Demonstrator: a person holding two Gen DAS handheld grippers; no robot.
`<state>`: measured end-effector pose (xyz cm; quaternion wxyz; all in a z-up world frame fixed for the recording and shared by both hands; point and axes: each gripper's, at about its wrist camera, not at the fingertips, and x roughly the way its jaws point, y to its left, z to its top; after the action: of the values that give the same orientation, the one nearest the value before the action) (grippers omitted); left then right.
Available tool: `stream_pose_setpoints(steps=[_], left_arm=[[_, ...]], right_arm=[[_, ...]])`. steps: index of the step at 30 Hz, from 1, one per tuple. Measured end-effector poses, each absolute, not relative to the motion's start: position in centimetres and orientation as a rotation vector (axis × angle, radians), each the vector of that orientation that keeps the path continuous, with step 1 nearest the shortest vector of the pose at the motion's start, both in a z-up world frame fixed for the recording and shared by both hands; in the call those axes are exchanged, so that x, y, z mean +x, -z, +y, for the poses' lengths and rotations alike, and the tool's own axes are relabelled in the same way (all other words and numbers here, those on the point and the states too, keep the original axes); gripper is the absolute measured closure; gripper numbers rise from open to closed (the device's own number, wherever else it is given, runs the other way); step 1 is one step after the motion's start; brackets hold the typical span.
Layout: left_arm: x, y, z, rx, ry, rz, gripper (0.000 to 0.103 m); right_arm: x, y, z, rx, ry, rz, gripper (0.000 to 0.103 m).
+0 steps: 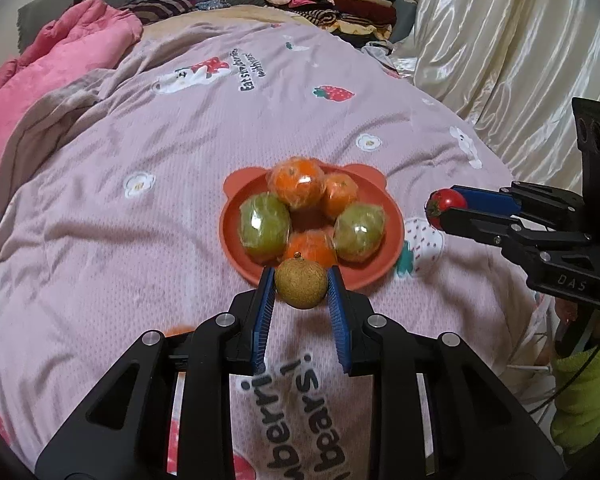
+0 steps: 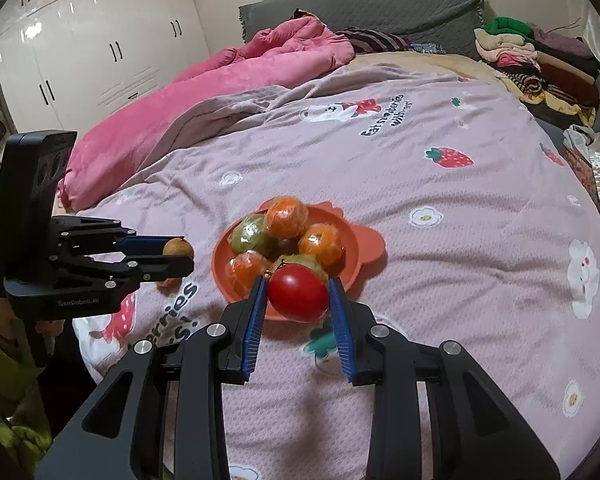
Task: Organize fruits
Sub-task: 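Carry the tomato and brown fruit over the plate and lower them with both grippers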
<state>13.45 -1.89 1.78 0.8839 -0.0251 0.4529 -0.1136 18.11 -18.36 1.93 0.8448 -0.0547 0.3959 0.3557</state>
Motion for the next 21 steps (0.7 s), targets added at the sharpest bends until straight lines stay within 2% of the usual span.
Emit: stream_pose_setpoints(steps=[21], left_arm=[[17.4, -1.0, -3.8, -0.029, 0.259, 0.960, 0.084]], right_arm=[[21.4, -1.8, -17.9, -0.123, -0.749, 0.829, 0.073]])
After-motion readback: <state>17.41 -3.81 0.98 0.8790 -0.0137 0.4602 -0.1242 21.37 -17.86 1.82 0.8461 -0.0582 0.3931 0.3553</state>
